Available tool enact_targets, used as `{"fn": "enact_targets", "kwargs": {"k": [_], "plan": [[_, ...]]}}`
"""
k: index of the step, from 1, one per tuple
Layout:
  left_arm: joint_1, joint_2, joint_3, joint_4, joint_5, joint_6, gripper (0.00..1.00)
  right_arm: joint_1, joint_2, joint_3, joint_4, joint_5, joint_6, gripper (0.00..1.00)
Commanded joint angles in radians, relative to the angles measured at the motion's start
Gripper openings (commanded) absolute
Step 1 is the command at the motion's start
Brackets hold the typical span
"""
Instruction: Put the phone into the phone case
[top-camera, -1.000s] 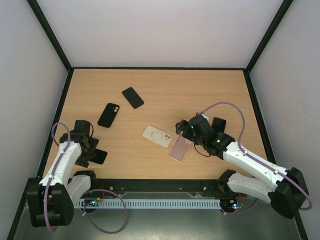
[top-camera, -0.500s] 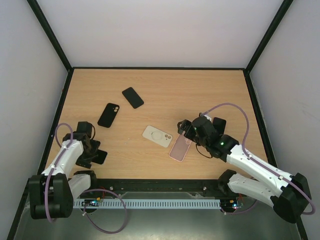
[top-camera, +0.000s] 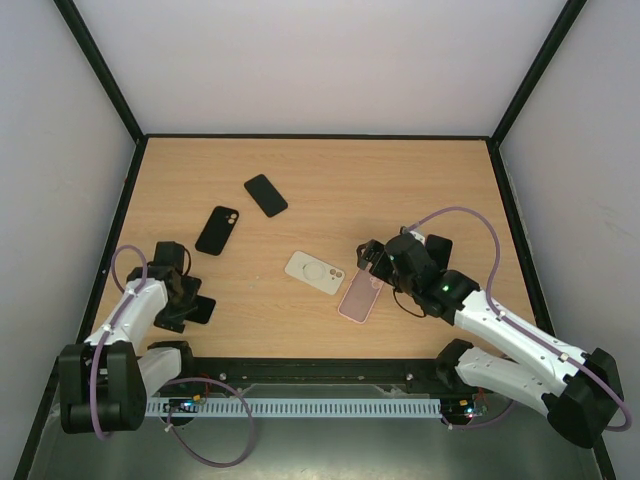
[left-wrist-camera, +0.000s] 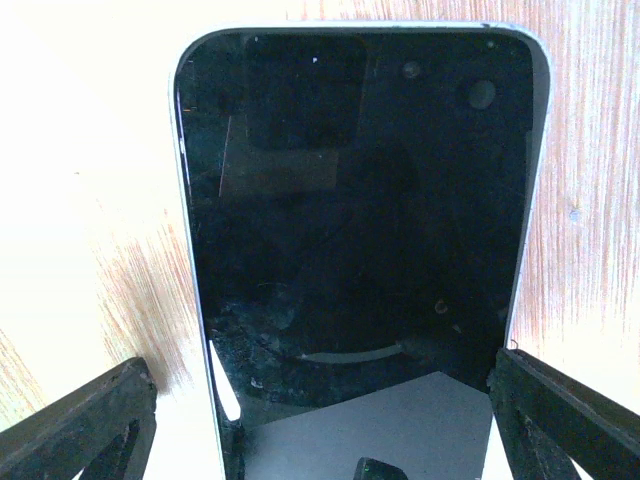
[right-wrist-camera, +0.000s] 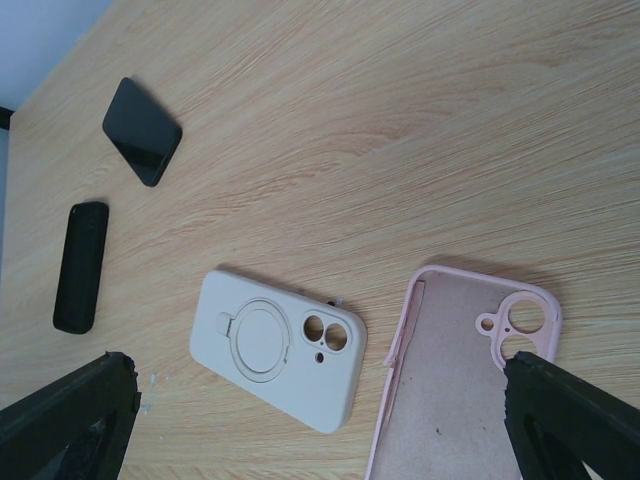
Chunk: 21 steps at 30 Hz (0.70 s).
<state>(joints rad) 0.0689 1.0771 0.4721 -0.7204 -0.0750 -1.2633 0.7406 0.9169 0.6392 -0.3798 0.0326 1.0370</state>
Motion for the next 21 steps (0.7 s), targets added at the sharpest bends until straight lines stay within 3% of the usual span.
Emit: {"fn": "enact_targets", "kwargs": {"k": [1, 11, 21], "plan": [[0.006, 0.027, -0.039, 0.049, 0.052, 0.016, 0.91, -0.003, 0.007, 0.013, -0.016, 0.020, 0.007, 0.98], [0.006, -0.073, 0.023, -0.045, 0.049, 0.009, 0.91, -0.003, 0.007, 0.010, -0.012, 0.019, 0.019, 0.98], [0.006, 0.045, -0.013, 0.012, 0.048, -0.009, 0.91, -0.004, -0.006, -0.003, -0.004, 0.015, 0.024, 0.98]]}}
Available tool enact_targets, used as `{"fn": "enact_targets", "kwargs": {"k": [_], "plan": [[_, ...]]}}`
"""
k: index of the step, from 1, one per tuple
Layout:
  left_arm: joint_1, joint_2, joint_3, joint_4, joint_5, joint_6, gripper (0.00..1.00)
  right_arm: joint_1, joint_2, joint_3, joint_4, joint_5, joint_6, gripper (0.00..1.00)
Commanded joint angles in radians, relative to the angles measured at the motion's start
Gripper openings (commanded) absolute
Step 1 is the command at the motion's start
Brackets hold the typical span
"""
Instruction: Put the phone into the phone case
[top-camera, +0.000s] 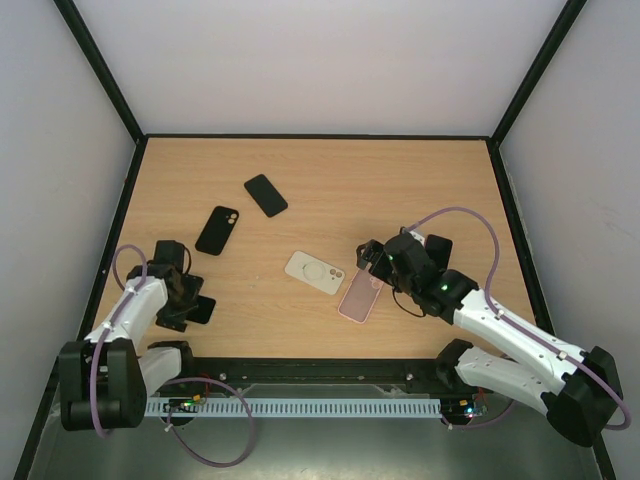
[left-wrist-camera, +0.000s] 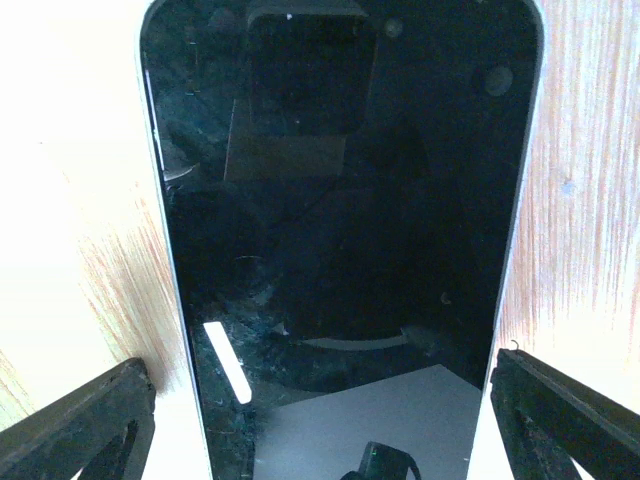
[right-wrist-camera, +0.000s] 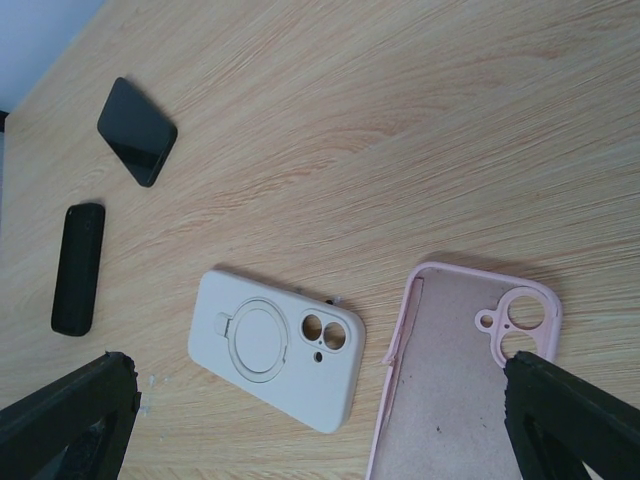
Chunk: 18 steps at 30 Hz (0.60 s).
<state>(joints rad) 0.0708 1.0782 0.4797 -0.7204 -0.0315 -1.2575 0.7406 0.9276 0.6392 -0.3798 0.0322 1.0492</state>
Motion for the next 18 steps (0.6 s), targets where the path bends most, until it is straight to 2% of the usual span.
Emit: {"fn": "enact_targets", "kwargs": {"k": [1, 6, 11, 18], "plan": [[0.004, 0.053, -0.024, 0.015, 0.005, -0.018, 0.90, -0.003, -0.016, -0.003, 0.000, 0.016, 0.011, 0.98], [0.004, 0.111, -0.027, 0.028, -0.019, -0.029, 0.85, -0.003, -0.014, -0.023, 0.005, 0.046, 0.003, 0.97], [0.001, 0.136, -0.039, 0.072, 0.046, 0.002, 0.72, -0.003, -0.015, -0.037, 0.029, 0.011, 0.004, 0.98], [-0.050, 0.103, -0.027, 0.076, 0.080, 0.008, 0.70, -0.003, -0.014, -0.093, 0.124, -0.096, 0.028, 0.98]]}}
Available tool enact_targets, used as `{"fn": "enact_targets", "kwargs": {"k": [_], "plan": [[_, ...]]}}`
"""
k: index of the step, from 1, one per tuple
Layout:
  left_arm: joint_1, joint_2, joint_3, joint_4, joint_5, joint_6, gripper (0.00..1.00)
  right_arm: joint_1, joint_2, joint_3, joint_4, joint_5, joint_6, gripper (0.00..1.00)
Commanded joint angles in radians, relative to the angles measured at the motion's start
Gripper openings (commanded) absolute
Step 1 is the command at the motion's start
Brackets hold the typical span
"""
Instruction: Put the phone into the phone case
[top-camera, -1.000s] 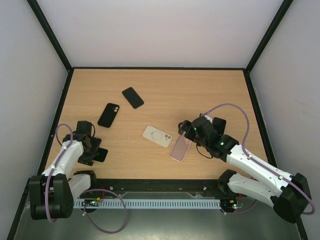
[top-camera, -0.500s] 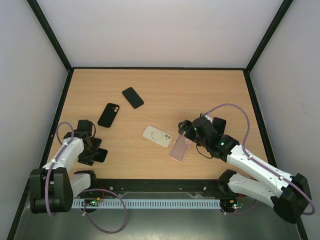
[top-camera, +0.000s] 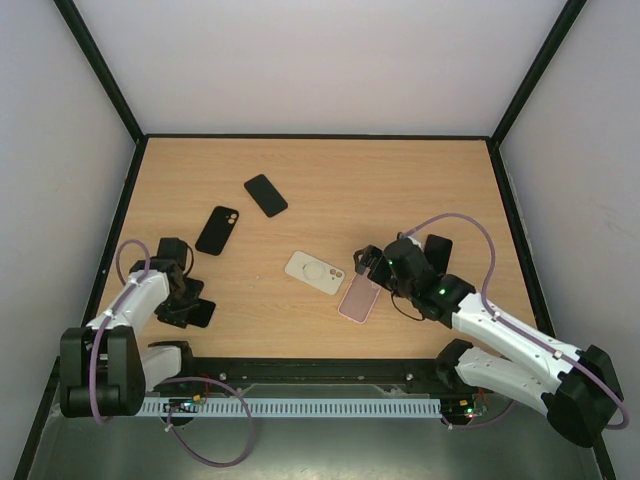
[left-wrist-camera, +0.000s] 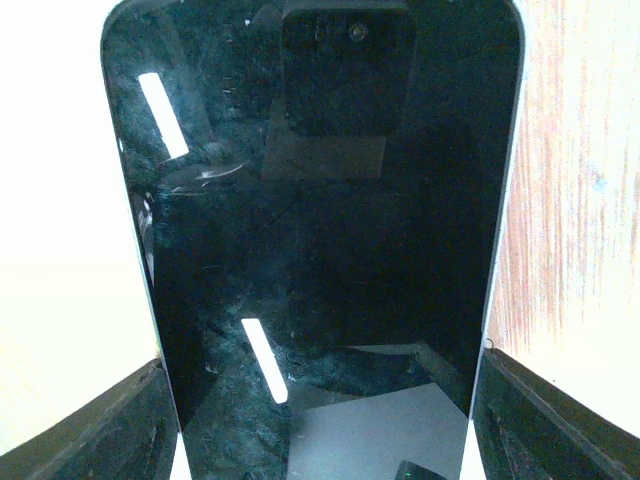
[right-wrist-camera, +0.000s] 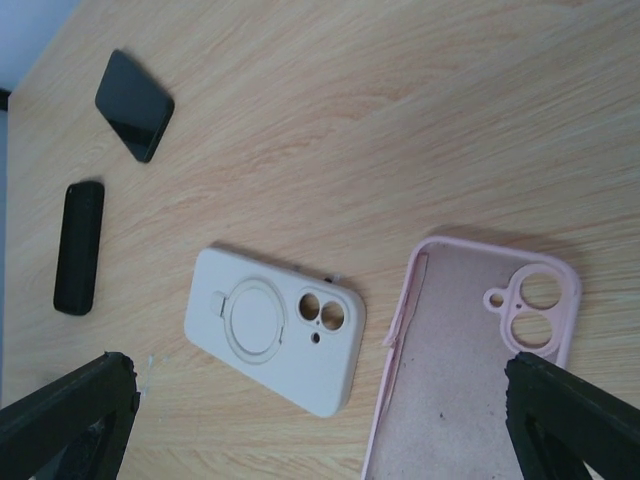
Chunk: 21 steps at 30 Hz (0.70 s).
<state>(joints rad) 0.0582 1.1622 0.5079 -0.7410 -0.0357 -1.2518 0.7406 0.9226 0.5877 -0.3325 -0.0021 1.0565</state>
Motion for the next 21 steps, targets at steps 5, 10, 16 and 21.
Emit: {"fn": "enact_targets", "kwargs": {"k": [5, 10, 16, 21], "plan": [[-0.129, 0.004, -0.063, 0.110, 0.108, -0.048, 0.70, -0.001, 0.023, -0.096, 0.202, -0.183, 0.046, 0.93], [-0.228, -0.006, -0.061, 0.130, 0.133, -0.100, 0.70, 0.031, 0.078, -0.084, 0.267, -0.228, 0.033, 0.84], [-0.332, -0.001, -0.059, 0.202, 0.191, -0.128, 0.68, 0.132, 0.175, -0.073, 0.432, -0.228, 0.030, 0.69], [-0.389, -0.015, -0.055, 0.237, 0.229, -0.121, 0.68, 0.218, 0.326, -0.055, 0.599, -0.263, 0.002, 0.52]]}}
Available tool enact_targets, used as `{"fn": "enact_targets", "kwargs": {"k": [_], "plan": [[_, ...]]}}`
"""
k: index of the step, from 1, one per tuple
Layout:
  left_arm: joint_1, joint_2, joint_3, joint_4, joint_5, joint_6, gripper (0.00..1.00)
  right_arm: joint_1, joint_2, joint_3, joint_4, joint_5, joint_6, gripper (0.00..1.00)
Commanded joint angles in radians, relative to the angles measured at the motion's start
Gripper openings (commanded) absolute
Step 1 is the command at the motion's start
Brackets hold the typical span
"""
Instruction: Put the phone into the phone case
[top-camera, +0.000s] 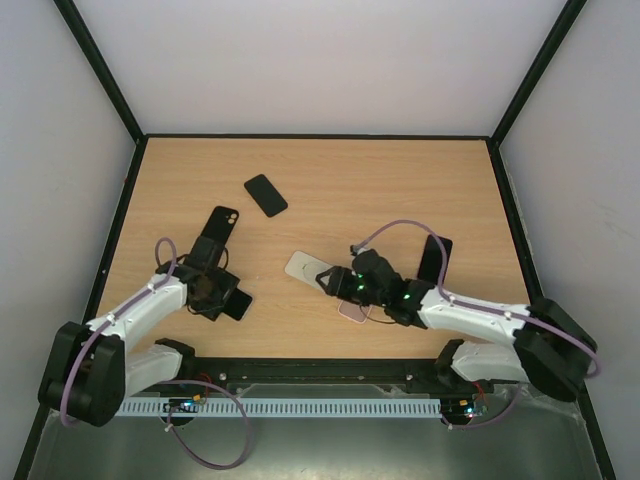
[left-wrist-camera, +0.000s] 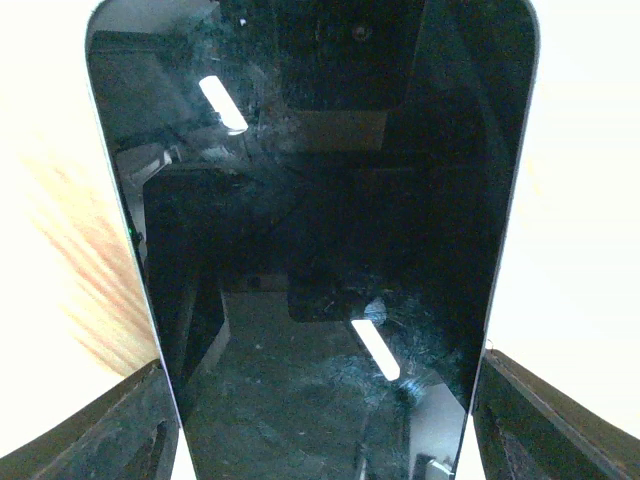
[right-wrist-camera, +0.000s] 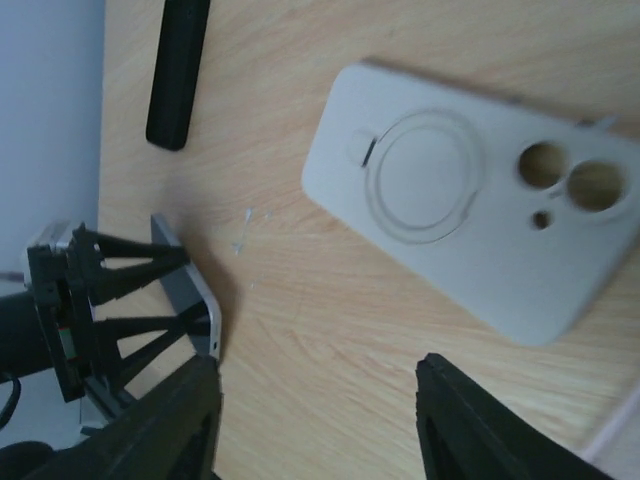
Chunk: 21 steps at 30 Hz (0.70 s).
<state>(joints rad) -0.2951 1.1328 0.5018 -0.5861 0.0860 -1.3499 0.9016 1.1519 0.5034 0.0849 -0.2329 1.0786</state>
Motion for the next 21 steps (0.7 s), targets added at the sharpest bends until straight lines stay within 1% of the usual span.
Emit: {"fn": "enact_targets", "kwargs": {"k": [1, 5, 11, 14, 17, 21], "plan": [[-0.040, 0.011, -0.050, 0.083, 0.114, -0.017, 0.68, 0.071, 0.130, 0.032, 0.220, -0.049, -0.023, 0.49], [-0.053, -0.008, -0.053, 0.080, 0.145, 0.009, 0.68, 0.125, 0.261, 0.086, 0.312, -0.095, -0.040, 0.40], [-0.075, -0.057, -0.074, 0.093, 0.183, 0.031, 0.68, 0.178, 0.463, 0.212, 0.374, -0.167, -0.078, 0.33], [-0.084, -0.076, -0.073, 0.089, 0.191, 0.042, 0.68, 0.189, 0.539, 0.254, 0.413, -0.214, -0.080, 0.32], [-0.090, -0.092, -0.077, 0.085, 0.199, 0.053, 0.68, 0.201, 0.597, 0.301, 0.386, -0.214, -0.098, 0.32], [-0.094, -0.104, -0.091, 0.088, 0.213, 0.054, 0.68, 0.206, 0.660, 0.345, 0.338, -0.204, -0.124, 0.35]]}}
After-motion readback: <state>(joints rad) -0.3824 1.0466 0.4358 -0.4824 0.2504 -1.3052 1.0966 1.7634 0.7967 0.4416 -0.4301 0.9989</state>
